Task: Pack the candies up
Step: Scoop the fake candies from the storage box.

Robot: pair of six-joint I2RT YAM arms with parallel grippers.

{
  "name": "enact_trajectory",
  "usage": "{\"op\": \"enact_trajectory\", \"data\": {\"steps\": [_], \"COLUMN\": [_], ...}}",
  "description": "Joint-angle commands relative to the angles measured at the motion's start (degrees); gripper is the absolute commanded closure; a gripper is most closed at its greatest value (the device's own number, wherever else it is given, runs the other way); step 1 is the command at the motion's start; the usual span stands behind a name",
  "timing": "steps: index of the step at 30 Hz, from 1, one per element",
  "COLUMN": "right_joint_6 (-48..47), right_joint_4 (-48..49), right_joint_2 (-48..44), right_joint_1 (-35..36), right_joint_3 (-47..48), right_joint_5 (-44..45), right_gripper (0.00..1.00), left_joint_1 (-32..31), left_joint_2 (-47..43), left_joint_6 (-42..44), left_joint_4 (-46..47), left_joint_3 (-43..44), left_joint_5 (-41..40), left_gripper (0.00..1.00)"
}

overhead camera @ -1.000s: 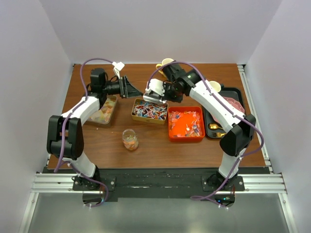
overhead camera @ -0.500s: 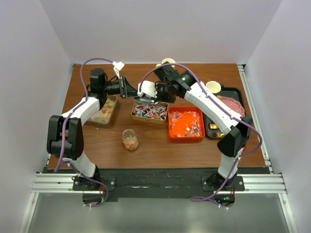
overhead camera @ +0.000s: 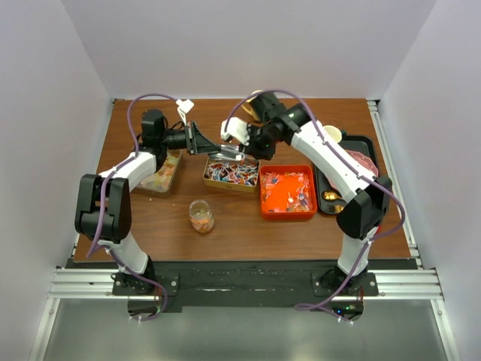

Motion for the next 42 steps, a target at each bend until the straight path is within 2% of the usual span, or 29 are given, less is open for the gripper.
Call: {"op": "enact_trajectory", "data": {"steps": [1,7,12,30,37,42], "right_joint_6": [3.7,6.9,5.4,4.8,5.6,5.5], "right_joint_4": [-1.2,-2.2,-5.5,-6.6,-6.3,-6.7], "right_joint_2": [-3.1,-1.1,1.1,4.7,5.3,5.5], "right_joint_1": [-7.7,-13.2,-13.5,-13.3,-13.2,-13.0], "right_joint_3": [1.9,4.4,7.3,8.1,8.4,7.9], "right_joint_5": [-17.3,-31.0,-38.1,-38.7,-39.1,-39.0], "right_gripper": [0.62,0.59,0.59,0.6,0.78,0.78], "left_joint_1": [0.1,0.2,0.2,0.2,0.2,0.2], "left_joint_2": [-0.1,-0.1,-0.3,-0.3,-0.1,0.0], "left_joint_6": [0.5,2.8,3.4,-1.0,-1.4,-1.6], "left_joint_4": [2.5,1.1,0.2,5.1,5.7,5.9], "left_joint_3": [0.3,0.5,0.7,0.0,0.0,0.0], "left_joint_5": [3.8,4.3,4.4,4.5,4.4,4.2], "left_gripper": [1.0,1.0,1.0,1.0,1.0,1.0]}}
